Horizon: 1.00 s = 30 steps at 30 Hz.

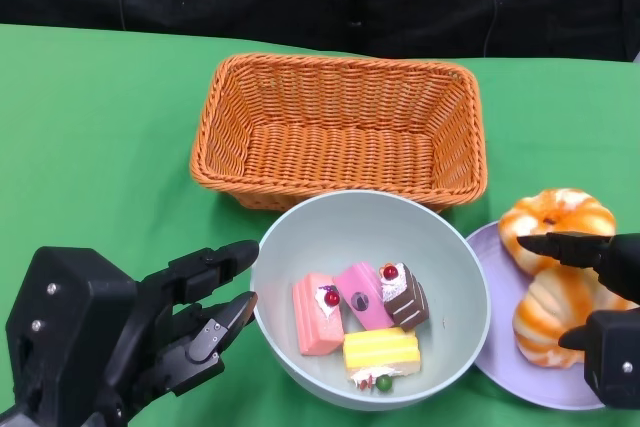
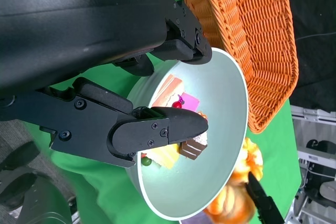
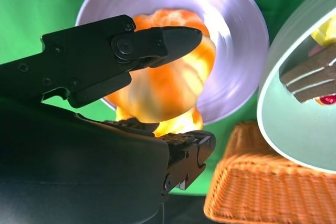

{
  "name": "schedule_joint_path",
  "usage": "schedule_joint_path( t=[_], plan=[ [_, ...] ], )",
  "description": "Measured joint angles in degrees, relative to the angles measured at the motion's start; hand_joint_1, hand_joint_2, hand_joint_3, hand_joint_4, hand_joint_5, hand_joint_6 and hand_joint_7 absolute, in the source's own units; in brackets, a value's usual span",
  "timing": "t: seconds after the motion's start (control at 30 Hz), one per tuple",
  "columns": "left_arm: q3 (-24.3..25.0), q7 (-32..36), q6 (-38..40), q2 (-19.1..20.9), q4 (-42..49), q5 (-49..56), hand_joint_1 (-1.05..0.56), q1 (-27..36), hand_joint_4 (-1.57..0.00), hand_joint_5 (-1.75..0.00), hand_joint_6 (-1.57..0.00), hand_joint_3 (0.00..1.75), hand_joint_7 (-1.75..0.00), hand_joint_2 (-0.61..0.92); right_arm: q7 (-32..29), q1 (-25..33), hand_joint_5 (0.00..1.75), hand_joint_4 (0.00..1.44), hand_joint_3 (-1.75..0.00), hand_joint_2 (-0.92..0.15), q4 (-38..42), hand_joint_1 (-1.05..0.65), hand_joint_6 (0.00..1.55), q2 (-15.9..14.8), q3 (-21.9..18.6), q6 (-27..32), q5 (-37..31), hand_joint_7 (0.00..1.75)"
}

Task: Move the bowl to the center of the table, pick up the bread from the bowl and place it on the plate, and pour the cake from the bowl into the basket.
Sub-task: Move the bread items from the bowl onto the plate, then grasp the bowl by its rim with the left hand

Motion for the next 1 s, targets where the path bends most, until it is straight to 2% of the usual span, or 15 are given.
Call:
schedule_joint_path(
  t=[0.4,0.57,0.87,1.0],
  plan=[
    [0.0,0.0,0.0,0.0,0.0,0.2,-0.6,0.0,-0.29,-0.63,-0.42,0.54,-0.01,0.92,-11.3,2.6,0.01,0.05,-0.19,-0.92,-0.4,-0.73,0.11,0.1,-0.1,-5.4,-4.4,0.01],
    [0.3,0.0,0.0,0.0,0.0,0.0,-0.59,0.1,-0.28,-0.63,-0.41,0.54,-0.01,0.92,-16.7,4.0,0.04,0.09,-0.15,-0.92,-2.7,-0.69,0.14,1.6,-1.8,-7.7,-4.5,0.02],
    [-0.4,0.3,-0.8,1.6,-1.8,3.1,-0.58,1.9,-0.29,-0.62,-0.43,0.53,-0.02,0.92,-16.8,7.9,0.07,0.12,-0.17,-0.92,-10.6,-0.62,0.15,3.2,-4.9,-7.6,-2.0,0.03],
    [-1.6,0.6,-3.2,1.9,-2.7,6.4,-0.57,2.5,-0.29,-0.6,-0.44,0.47,-0.02,0.92,-15.7,9.5,0.12,0.19,-0.17,-0.92,-13.2,-0.59,0.2,3.2,-6.1,-7.6,-1.1,0.05]
  ],
)
